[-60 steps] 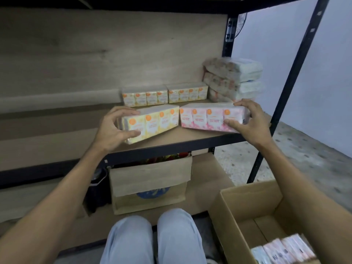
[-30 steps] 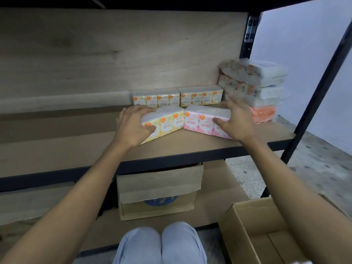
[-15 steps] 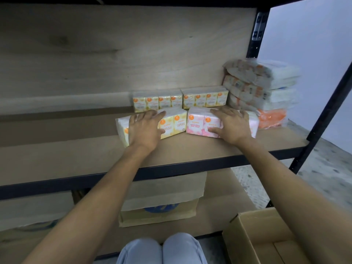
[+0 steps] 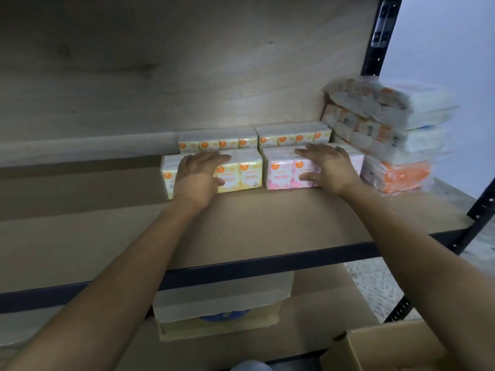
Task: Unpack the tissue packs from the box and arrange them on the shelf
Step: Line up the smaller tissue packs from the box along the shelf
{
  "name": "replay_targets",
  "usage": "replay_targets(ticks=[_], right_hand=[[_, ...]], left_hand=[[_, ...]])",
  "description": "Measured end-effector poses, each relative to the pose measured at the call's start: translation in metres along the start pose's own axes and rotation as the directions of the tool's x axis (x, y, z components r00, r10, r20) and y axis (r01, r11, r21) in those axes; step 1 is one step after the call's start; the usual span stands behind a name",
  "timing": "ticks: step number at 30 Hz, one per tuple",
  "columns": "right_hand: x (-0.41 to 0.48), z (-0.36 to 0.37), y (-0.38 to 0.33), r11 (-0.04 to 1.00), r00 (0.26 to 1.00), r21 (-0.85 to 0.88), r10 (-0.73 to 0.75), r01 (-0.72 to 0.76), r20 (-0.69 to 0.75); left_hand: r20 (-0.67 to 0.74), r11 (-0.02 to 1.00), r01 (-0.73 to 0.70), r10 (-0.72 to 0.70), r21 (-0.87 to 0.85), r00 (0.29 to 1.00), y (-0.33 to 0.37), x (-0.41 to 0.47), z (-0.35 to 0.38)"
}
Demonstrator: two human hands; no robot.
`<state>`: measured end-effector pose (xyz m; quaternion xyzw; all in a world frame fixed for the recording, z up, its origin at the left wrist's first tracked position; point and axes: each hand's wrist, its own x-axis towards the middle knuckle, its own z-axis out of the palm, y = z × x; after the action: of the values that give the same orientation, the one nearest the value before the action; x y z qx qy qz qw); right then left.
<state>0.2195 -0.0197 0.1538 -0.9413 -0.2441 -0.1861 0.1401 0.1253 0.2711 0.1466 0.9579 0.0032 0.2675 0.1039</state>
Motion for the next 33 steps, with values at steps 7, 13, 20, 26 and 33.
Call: replay_targets(ticks=[7,13,20,26,33], right_hand=[[0.036,0.017,0.019,0.999,0.999,0.022,-0.043,0.043,0.005],[0.050,0.024,0.029,0.995,0.997,0.071,-0.070,0.072,-0.041],[0.058,0.027,0.032,0.994,0.995,0.072,-0.076,0.081,-0.062],[0.062,0.030,0.035,0.992,0.993,0.077,-0.090,0.096,-0.080],[0.065,0.035,0.038,0.990,0.990,0.091,-0.097,0.107,-0.107]], left_hand=[[0.036,0.999,-0.007,0.008,-0.033,0.999,-0.005,0.027,0.011],[-0.032,0.997,-0.038,0.036,-0.064,0.999,-0.009,0.038,0.024],[-0.077,0.995,-0.082,0.078,-0.048,0.994,-0.010,0.044,0.032],[-0.106,0.994,-0.108,0.105,-0.020,0.989,-0.014,0.049,0.037],[-0.132,0.992,-0.126,0.122,-0.018,0.984,-0.016,0.053,0.041]])
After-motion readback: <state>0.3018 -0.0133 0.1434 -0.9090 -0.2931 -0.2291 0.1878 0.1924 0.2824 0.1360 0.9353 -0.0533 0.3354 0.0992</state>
